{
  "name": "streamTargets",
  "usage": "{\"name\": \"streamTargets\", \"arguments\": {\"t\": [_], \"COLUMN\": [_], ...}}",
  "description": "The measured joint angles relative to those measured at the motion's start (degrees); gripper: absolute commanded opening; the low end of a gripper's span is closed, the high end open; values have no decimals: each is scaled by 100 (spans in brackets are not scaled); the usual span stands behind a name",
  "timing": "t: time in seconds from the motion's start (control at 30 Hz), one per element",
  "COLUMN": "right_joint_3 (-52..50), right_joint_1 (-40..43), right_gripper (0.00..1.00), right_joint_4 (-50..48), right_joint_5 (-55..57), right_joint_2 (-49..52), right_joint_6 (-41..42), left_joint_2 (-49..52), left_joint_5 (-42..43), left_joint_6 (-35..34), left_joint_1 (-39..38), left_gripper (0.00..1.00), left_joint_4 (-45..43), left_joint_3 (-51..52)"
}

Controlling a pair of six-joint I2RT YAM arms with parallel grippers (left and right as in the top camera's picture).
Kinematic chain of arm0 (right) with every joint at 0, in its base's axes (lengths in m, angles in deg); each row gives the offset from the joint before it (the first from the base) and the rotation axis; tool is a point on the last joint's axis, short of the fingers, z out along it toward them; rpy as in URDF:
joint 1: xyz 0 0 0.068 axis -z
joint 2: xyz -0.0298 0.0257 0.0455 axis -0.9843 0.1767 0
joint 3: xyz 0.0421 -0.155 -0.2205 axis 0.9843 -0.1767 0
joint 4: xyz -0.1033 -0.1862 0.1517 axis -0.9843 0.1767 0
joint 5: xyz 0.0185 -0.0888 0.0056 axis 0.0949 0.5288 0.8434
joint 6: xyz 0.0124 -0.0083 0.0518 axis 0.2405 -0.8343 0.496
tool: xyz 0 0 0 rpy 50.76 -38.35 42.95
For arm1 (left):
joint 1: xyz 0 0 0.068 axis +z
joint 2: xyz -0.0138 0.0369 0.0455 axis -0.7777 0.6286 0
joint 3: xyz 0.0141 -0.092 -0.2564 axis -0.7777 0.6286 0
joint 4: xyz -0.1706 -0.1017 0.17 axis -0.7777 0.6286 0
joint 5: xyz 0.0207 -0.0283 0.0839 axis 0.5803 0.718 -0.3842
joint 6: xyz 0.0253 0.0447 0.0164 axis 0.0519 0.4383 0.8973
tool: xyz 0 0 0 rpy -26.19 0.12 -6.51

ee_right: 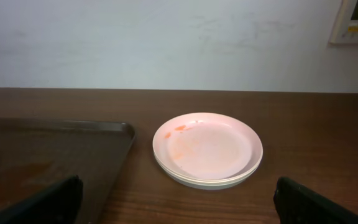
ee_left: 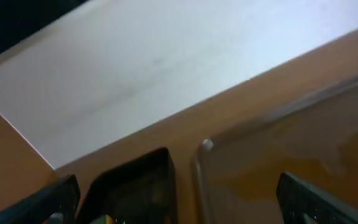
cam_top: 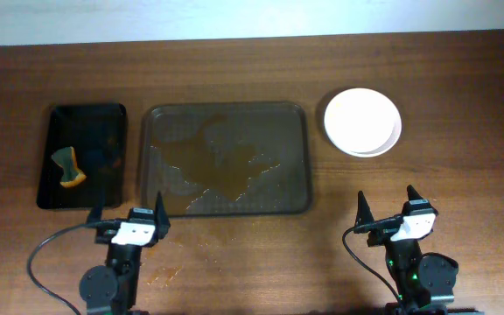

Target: Clean dirty plates on tray and stack at the side

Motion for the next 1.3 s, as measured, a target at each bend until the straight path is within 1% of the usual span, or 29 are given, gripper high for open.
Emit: {"name": "streamTargets", "arguments": {"t": [0.07,0.17,0.23,1.3], "right_joint_3": [0,0,0,0], "right_joint_1": [0,0,0,0], "right_gripper": [98,98,98,98], "right_joint_4": [0,2,2,2], "right_joint_5": [2,2,2,0], "right_joint_2": [0,-4,-4,-4], "right_joint_6": [-2,0,-2,0], "left_joint_2": [-376,-772,-896,-896], "left_joint_5": [-2,-4,-2,-2], "left_joint_6": [162,245,269,289], "left_joint_1": [-4,-4,-4,-4], "left_gripper": [99,99,99,99], "left_joint_4": [660,1213,1217,1220], "left_joint_3": [22,33,31,31]}}
